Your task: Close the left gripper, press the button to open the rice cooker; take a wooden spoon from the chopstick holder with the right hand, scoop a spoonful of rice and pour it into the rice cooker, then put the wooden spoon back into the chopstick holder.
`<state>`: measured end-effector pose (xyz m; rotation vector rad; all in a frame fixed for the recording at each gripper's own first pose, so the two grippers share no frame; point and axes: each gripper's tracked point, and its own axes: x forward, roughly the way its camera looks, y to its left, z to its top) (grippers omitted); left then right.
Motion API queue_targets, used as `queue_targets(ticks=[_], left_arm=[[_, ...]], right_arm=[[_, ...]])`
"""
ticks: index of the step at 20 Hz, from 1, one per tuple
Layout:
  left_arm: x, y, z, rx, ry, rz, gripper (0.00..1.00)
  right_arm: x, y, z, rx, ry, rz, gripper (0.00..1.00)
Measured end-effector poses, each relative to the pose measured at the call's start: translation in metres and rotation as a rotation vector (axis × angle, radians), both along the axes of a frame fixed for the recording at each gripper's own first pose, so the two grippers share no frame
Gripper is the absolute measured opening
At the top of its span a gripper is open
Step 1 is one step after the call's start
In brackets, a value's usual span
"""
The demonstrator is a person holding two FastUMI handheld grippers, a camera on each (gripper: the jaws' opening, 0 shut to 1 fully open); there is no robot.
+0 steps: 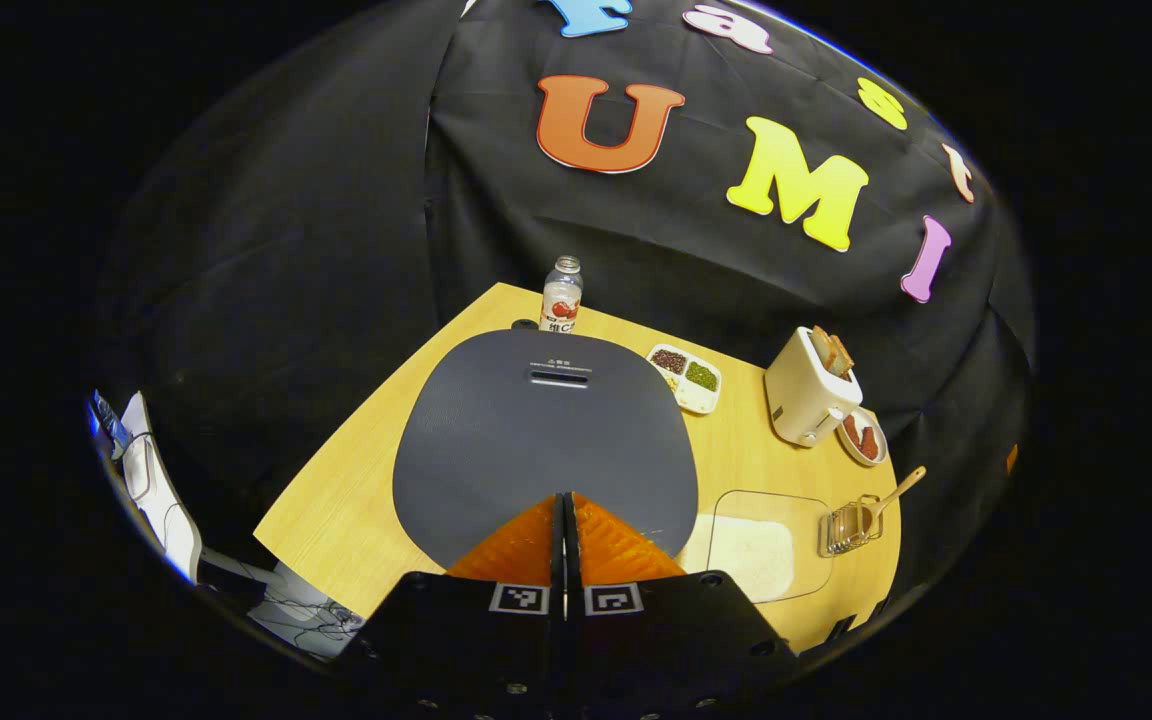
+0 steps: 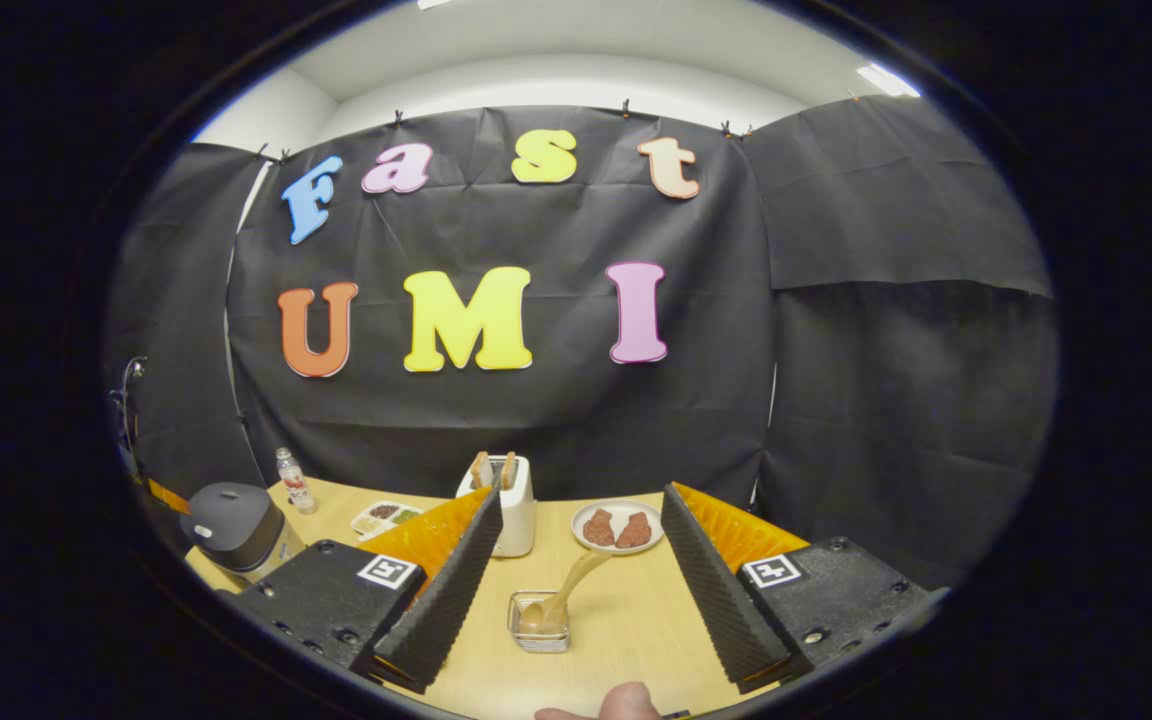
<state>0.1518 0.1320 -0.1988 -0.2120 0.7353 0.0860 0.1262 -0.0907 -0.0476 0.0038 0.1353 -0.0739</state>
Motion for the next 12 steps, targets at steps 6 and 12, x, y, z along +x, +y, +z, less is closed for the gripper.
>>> queue_targets(ticks=[6, 12], left_arm=[[0.004, 0.004, -0.019, -0.035, 0.051, 0.001, 0.0], [-0.004, 0.002, -0.037, -0.102, 0.107, 0.061, 0.0]], right_arm=[[0.017, -0.009, -0.009, -0.016, 0.027, -0.003, 1.0], [0.029, -0.012, -0.019, -0.006, 0.043, 0.004, 1.0]])
